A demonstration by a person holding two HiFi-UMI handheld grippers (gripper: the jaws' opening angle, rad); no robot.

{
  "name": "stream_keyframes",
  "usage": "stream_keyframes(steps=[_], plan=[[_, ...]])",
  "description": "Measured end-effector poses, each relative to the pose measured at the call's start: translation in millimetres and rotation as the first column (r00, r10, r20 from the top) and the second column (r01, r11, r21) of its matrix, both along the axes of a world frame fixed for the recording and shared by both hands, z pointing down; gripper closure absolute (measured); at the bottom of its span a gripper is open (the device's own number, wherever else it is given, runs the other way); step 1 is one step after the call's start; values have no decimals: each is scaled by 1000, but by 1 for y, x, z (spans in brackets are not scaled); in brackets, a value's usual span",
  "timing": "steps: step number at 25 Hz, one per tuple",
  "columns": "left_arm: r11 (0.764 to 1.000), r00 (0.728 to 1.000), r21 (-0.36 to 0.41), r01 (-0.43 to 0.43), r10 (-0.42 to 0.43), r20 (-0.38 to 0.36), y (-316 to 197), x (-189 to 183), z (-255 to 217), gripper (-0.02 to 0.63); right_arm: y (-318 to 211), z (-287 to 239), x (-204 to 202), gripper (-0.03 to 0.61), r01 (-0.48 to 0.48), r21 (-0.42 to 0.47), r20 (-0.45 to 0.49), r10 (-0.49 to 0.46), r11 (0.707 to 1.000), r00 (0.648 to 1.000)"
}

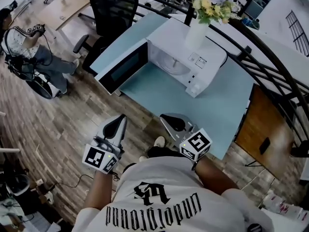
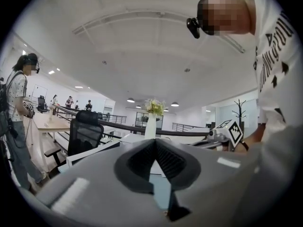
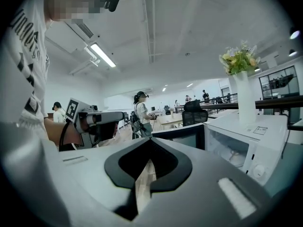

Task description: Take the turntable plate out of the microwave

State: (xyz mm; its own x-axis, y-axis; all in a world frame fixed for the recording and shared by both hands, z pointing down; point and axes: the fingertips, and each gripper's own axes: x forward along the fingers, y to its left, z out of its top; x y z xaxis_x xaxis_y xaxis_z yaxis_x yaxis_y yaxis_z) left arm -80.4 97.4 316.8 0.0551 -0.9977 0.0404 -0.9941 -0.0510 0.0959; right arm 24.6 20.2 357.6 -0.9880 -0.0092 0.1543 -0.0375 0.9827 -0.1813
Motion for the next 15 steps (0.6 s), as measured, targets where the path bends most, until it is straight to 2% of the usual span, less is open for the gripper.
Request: stream_keyframes(steps=[9, 15], plan=[[997, 996, -8, -77, 76, -39, -91, -9, 10, 565, -75, -10, 8, 575, -76, 24, -2, 76, 997, 997], [985, 986, -33, -167, 167, -3, -143, -11, 15, 565, -115, -5, 13, 575, -167, 8, -1, 167, 986, 986]])
